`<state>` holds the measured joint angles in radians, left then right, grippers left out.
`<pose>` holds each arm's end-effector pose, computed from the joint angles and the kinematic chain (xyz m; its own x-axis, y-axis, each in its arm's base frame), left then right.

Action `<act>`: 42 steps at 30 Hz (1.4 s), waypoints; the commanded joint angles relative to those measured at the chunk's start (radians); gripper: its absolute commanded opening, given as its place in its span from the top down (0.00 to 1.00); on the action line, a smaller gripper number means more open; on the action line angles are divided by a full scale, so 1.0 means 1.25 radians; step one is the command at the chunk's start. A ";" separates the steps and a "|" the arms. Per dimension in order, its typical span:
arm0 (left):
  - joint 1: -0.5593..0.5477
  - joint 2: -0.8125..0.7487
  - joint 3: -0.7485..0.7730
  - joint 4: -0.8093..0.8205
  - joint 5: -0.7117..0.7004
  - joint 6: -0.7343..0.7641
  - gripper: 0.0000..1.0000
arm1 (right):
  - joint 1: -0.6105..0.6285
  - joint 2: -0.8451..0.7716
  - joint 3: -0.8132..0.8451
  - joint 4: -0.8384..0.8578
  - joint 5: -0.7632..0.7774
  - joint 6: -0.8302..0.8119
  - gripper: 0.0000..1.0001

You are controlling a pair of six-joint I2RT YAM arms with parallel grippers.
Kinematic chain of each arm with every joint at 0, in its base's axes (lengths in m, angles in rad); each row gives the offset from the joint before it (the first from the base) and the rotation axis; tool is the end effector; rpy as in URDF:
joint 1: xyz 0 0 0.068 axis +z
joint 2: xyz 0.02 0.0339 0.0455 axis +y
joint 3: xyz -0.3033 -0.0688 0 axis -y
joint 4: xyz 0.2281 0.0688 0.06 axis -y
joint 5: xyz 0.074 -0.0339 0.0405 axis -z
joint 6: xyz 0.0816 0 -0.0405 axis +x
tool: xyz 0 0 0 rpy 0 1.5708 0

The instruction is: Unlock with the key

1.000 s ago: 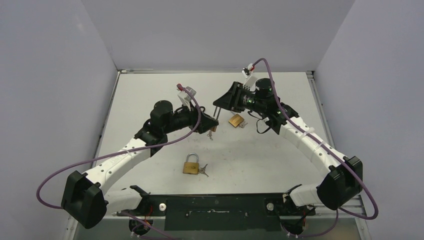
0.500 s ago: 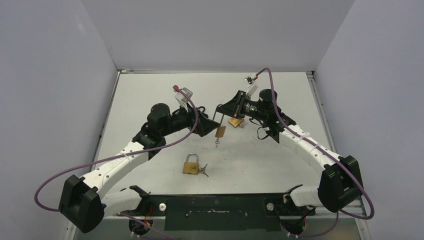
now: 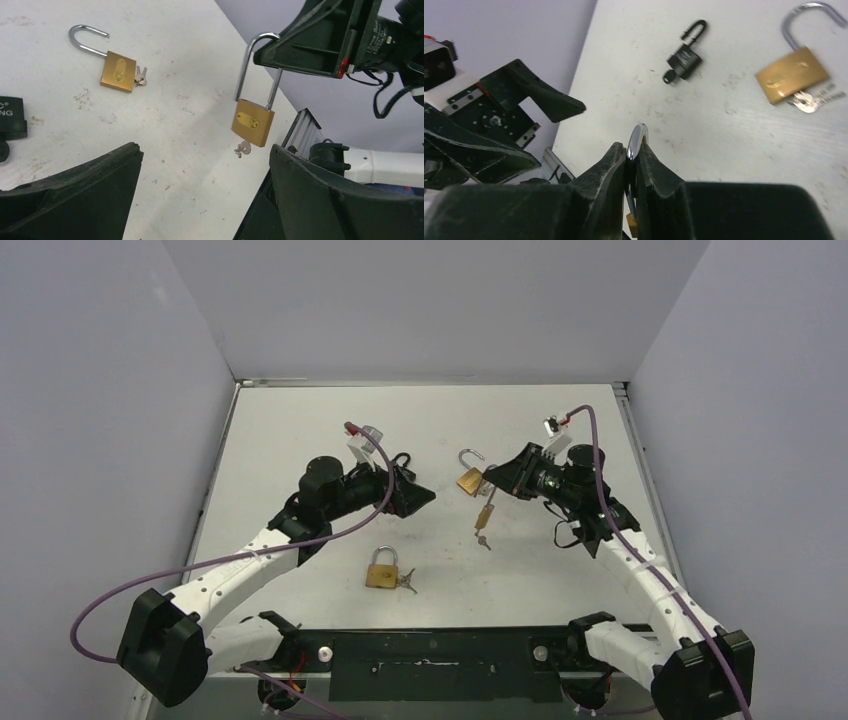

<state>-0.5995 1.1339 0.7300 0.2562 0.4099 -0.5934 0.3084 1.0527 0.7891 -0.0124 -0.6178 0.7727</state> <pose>0.2064 -0.1804 0.3319 -0.5721 -0.2302 -0.7872 0.6309 0.4898 -0.6017 0.2151 0.1181 0.3372 -0.7293 0.3649 -0.5787 -0.3761 0.4928 0.7847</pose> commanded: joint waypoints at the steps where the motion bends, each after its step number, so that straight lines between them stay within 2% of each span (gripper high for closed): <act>1: -0.001 0.009 -0.013 -0.036 -0.072 -0.021 0.05 | -0.066 -0.094 -0.021 -0.127 0.035 -0.046 1.00; 7: -0.003 -0.006 -0.044 -0.081 -0.125 -0.032 0.05 | -0.164 -0.115 -0.066 -0.323 0.075 -0.074 1.00; 11: -0.004 -0.013 -0.054 -0.089 -0.125 -0.040 0.05 | -0.229 -0.096 -0.126 -0.321 0.037 -0.053 1.00; 17: -0.005 -0.023 -0.062 -0.107 -0.130 -0.052 0.06 | -0.269 -0.011 -0.181 -0.181 -0.004 -0.060 1.00; 22: -0.004 -0.033 -0.063 -0.129 -0.147 -0.056 0.06 | -0.293 0.029 -0.244 0.072 -0.033 -0.056 1.00; 27: -0.003 -0.024 -0.056 -0.124 -0.146 -0.061 0.06 | -0.296 0.156 -0.229 0.217 -0.074 -0.048 0.99; 36: -0.003 0.000 -0.039 -0.125 -0.152 -0.060 0.06 | -0.296 0.294 -0.168 0.225 -0.049 -0.062 0.99; 42: -0.003 0.025 -0.027 -0.121 -0.151 -0.058 0.06 | -0.295 0.395 -0.147 0.316 -0.078 -0.052 0.92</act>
<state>-0.6014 1.1477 0.6460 0.0822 0.2317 -0.6697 -0.0582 1.4929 0.5495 0.2325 -0.6804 0.7116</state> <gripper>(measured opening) 0.942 0.109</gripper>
